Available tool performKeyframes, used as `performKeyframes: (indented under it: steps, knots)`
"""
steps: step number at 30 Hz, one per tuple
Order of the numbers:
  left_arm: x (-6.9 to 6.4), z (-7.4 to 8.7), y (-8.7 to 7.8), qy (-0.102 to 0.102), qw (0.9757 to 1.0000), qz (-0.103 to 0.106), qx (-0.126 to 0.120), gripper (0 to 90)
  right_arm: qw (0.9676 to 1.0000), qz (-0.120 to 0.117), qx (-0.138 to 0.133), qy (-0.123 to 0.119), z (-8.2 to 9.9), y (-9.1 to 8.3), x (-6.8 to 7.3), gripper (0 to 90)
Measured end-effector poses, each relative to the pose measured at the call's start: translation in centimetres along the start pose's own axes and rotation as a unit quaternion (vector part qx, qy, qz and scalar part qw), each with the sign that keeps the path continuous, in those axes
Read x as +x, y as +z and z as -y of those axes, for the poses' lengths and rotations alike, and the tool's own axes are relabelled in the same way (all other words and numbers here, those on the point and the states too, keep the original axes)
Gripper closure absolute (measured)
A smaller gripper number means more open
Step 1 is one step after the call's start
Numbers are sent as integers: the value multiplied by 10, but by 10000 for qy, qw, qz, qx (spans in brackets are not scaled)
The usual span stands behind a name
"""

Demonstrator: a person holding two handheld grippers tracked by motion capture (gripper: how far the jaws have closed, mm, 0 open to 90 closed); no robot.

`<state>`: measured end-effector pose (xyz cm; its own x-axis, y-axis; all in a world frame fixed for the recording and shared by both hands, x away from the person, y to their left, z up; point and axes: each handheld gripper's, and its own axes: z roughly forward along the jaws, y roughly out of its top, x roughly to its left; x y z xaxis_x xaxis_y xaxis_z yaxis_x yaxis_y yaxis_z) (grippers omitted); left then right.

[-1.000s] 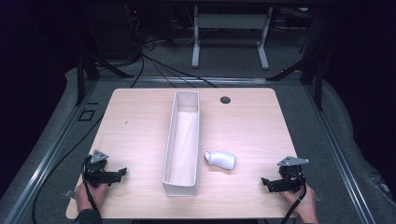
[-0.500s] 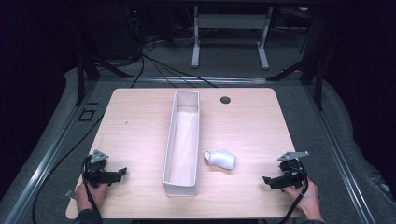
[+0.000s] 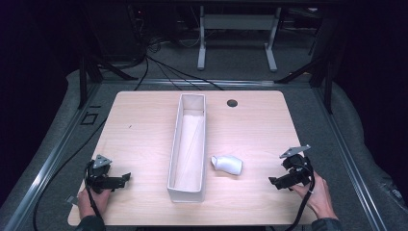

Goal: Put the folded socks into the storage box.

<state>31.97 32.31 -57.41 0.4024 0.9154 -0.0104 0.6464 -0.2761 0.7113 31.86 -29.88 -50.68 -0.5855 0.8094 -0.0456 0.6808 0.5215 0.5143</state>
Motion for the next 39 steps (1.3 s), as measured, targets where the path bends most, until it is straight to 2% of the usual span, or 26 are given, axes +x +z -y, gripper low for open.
performKeyframes:
  steps: [1, 2, 8, 13, 15, 16, 22, 28, 30, 31, 32, 39]
  knots:
    - [0, 0, 0, 0, 10000, 0, 0, 2, 10000, 0, 0, 0, 0, 0, 0, 0]
    - [0, 0, 0, -4, 10000, -2, -1, 2, 9999, -41, 9, -111, -8, -3, 3, 0]
    - [0, 0, 0, -1, 10000, -2, -1, 2, 9990, -90, 117, -428, -30, -6, 13, 0]
    - [0, 0, 0, -2, 10000, -2, -1, 3, 9969, -92, 229, -748, -47, -6, 21, 0]
    - [0, 0, 0, -2, 10000, -3, -1, 2, 9964, -90, 260, -798, -50, -6, 23, 0]
    - [0, 0, 0, -4, 10000, -2, -2, 2, 9954, -169, 324, -881, -56, -4, 26, 0]
    - [0, 0, 0, -2, 10000, -3, -1, 3, 9940, -237, 328, -1019, -69, -3, 34, 0]
    - [0, 0, 0, -1, 10000, -2, 0, 3, 9901, -289, 393, -1314, -88, 4, 46, 0]
    - [0, 0, 0, -1, 10000, -2, -2, 3, 9897, -299, 402, -1338, -91, 6, 49, 0]
    - [0, 0, 0, -2, 10000, -2, -3, 2, 9882, -394, 442, -1410, -97, 9, 53, 0]
    - [0, 0, 0, -1, 10000, -2, -1, 2, 9880, -293, 416, -1455, -99, 9, 55, 0]
    - [0, 0, 0, 5, 10000, -2, -2, 2, 9832, -445, 437, -1715, -117, 17, 71, 0]
